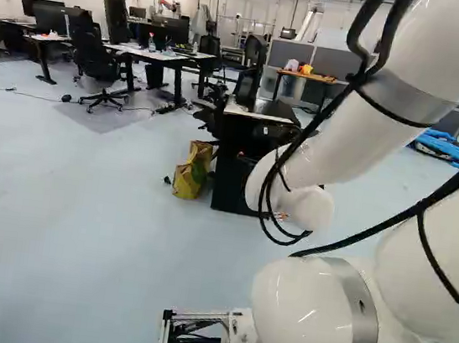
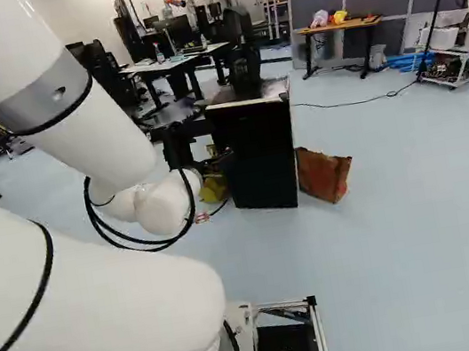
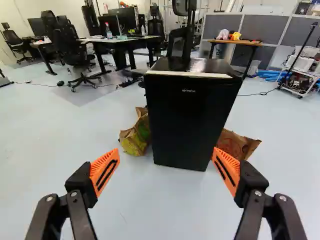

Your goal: Grab a drink from the fridge

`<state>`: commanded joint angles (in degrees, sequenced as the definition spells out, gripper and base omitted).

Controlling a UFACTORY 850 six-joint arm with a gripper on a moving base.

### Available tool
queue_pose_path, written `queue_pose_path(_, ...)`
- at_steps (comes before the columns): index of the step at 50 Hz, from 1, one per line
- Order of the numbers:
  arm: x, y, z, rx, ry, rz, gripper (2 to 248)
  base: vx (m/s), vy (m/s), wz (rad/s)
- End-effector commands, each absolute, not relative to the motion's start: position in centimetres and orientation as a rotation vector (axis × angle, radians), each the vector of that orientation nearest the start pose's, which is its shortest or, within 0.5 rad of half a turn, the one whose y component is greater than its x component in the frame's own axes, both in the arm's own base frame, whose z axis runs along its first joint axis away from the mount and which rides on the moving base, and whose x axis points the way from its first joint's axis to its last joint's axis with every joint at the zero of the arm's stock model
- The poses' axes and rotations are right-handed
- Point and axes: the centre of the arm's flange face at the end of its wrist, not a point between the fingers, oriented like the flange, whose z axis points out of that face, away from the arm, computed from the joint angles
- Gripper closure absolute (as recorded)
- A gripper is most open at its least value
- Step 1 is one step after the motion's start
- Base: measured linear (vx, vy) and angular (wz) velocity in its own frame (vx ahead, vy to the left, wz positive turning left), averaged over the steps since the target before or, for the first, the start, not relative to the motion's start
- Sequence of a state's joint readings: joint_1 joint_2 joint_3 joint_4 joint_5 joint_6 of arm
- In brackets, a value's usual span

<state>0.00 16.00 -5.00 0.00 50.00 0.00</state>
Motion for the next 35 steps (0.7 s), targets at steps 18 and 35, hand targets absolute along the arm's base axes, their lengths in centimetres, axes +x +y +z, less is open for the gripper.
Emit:
queue_pose_path(18, 27.03, 0.00, 36.56, -2.558, 0.000, -1.824, 3, 0.108, 0.099, -0.019)
queue_pose_path(35, 27.03, 0.00, 36.56, -2.558, 0.000, -1.824, 3, 0.114, 0.091, -0.106)
